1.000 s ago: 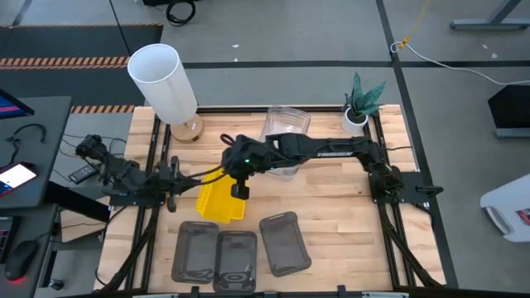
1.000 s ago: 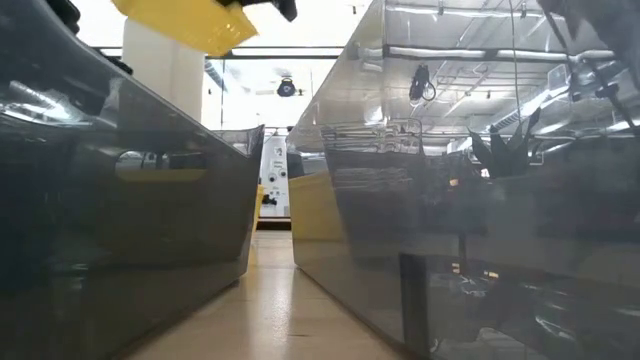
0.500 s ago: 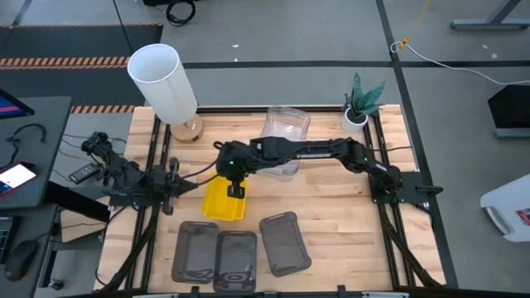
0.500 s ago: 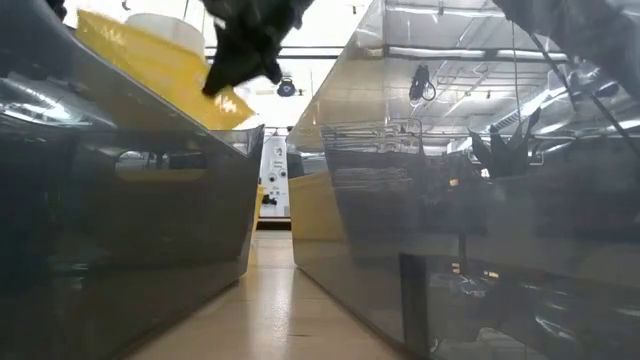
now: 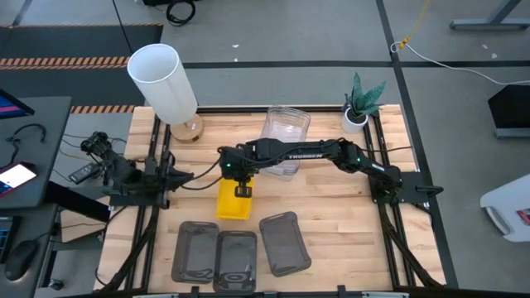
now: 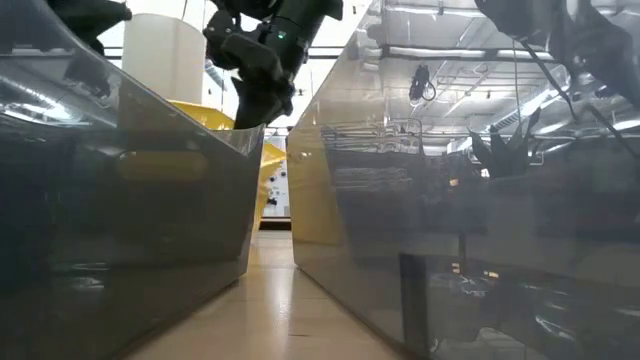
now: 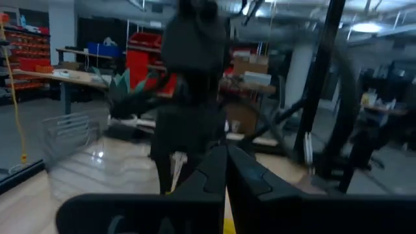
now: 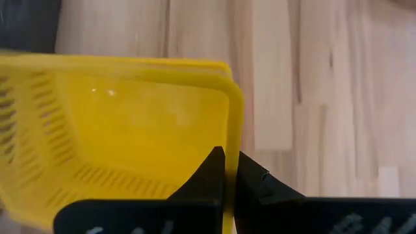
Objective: Stack baskets by color
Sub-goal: Stack the yellow bin on top of the yellow bin
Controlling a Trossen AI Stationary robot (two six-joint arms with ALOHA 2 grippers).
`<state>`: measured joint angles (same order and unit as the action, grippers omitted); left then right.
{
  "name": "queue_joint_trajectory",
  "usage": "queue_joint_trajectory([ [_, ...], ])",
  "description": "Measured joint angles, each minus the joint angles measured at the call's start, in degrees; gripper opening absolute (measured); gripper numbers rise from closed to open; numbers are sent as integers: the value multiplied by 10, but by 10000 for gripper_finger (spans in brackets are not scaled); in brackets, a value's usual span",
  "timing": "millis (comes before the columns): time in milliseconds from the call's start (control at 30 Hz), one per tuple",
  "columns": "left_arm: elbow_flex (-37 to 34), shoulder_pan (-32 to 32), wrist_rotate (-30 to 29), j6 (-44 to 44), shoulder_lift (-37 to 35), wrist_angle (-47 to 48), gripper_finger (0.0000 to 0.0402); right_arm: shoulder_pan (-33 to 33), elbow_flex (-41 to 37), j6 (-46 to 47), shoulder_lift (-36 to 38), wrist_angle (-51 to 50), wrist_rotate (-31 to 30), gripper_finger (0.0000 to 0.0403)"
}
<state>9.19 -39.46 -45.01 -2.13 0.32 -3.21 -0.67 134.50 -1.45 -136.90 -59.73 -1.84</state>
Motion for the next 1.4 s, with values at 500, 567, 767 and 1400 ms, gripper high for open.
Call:
queue_joint_trajectory([
  [500, 0, 2, -19, 104, 0, -143, 12, 6, 1, -48, 1, -66, 0, 14],
  [567, 0, 5, -22, 104, 0, -147, 12, 8, 1, -53, 1, -62, 4, 18],
  [767, 0, 5, -24, 105, 0, -143, 20, 18, 1, -68, 1, -52, 15, 42],
  [1400, 0, 5, -29, 110, 0, -132, 21, 9, -64, -114, 0, 60, 15, 108],
])
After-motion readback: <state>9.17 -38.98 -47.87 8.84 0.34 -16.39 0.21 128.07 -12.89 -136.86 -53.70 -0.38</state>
